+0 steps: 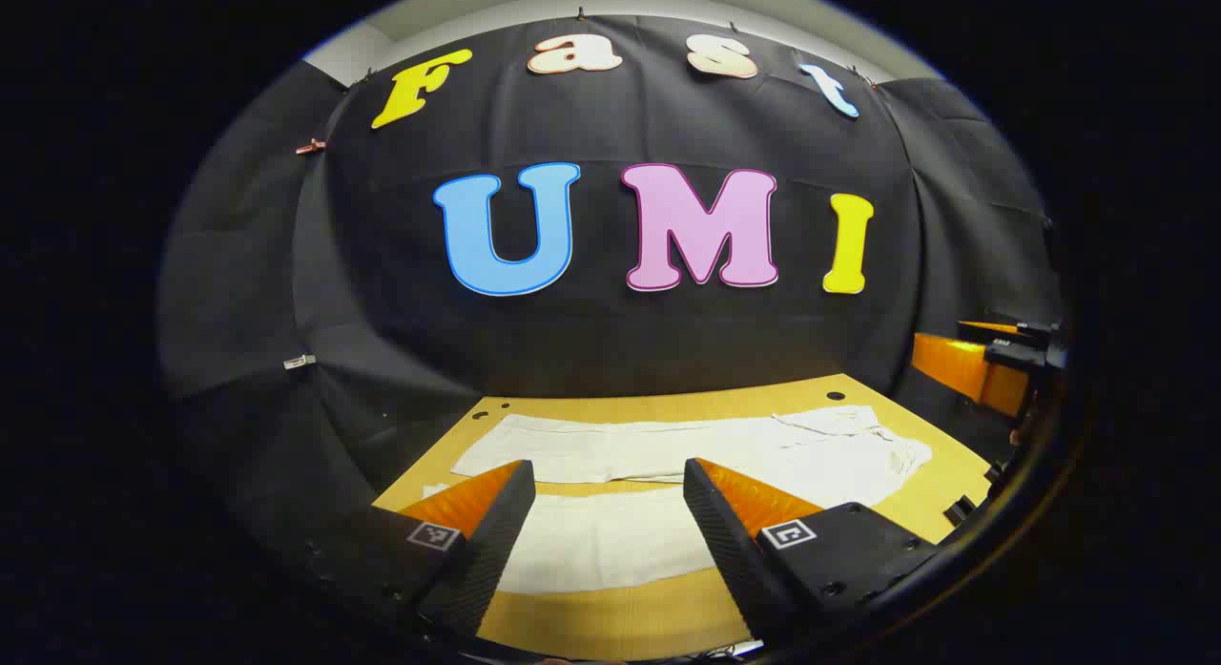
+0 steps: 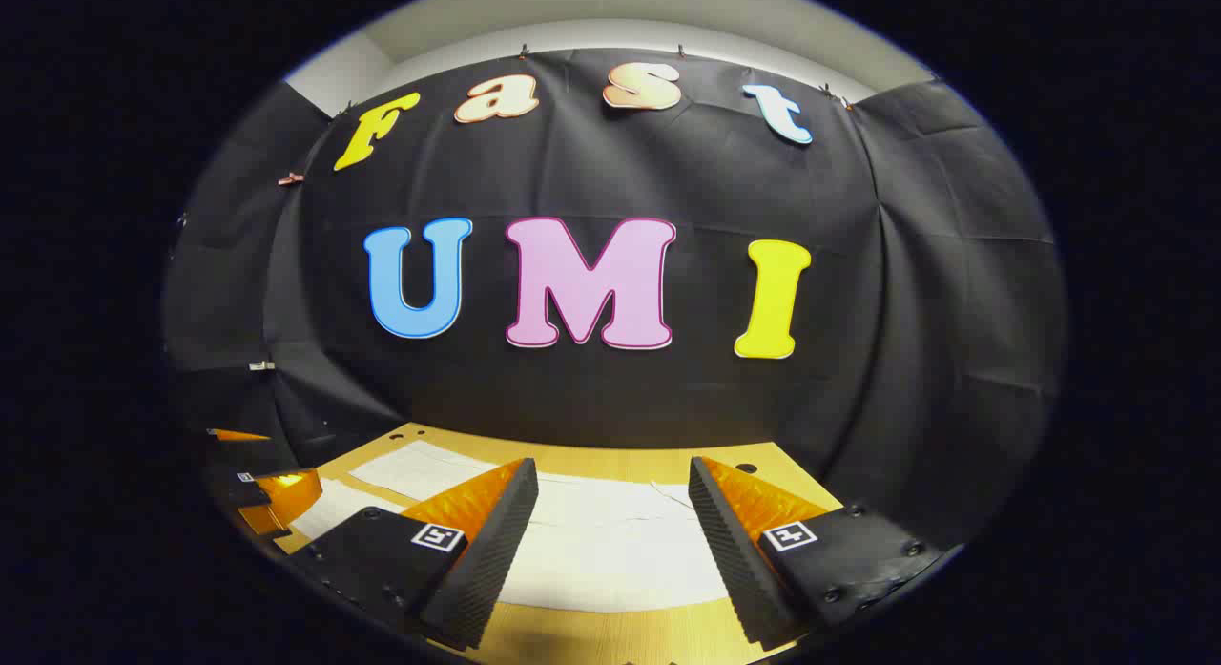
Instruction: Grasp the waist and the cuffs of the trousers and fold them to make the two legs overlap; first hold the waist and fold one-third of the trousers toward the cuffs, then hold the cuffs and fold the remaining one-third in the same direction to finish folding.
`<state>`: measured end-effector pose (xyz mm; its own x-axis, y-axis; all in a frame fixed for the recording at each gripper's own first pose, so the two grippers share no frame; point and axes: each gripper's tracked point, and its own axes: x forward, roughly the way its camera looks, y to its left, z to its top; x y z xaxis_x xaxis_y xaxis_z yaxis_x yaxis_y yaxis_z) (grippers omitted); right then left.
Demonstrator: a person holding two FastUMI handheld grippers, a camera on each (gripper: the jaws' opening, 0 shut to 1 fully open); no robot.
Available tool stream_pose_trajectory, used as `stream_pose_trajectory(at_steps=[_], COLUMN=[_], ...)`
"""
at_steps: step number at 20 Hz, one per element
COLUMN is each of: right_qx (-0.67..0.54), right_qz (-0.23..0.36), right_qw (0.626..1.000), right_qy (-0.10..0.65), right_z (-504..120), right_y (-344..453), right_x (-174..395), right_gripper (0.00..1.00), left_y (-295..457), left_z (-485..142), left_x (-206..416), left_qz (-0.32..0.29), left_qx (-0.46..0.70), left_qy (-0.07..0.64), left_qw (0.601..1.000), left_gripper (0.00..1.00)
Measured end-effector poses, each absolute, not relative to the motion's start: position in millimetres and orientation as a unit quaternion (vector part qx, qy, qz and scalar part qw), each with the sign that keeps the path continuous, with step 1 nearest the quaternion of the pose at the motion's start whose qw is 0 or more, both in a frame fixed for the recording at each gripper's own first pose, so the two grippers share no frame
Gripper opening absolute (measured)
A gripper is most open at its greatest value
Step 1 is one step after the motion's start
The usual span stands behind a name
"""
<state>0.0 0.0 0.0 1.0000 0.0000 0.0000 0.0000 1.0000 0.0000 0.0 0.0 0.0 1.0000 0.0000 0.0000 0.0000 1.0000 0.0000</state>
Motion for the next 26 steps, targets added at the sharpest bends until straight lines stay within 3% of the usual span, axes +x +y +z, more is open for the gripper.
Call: stream_pose_trajectory(at_steps=[17,26], right_qx=[0.028,-0.011], right_qz=[-0.037,-0.014], right_qw=[0.999,1.000], right_qy=[0.021,0.014], right_z=[-11.2,-14.8], right_y=[-39.9,-48.7], right_x=[29.4,47.0], right_gripper=[0.97,0.98], left_y=[-9.1,13.2], left_z=[-7.0,1.0], left_x=[29.0,40.3], left_qz=[-0.012,0.027], left_qx=[0.022,0.029], left_qy=[0.009,-0.007], left_qw=[1.000,0.999], left_gripper=[0.99,0.99])
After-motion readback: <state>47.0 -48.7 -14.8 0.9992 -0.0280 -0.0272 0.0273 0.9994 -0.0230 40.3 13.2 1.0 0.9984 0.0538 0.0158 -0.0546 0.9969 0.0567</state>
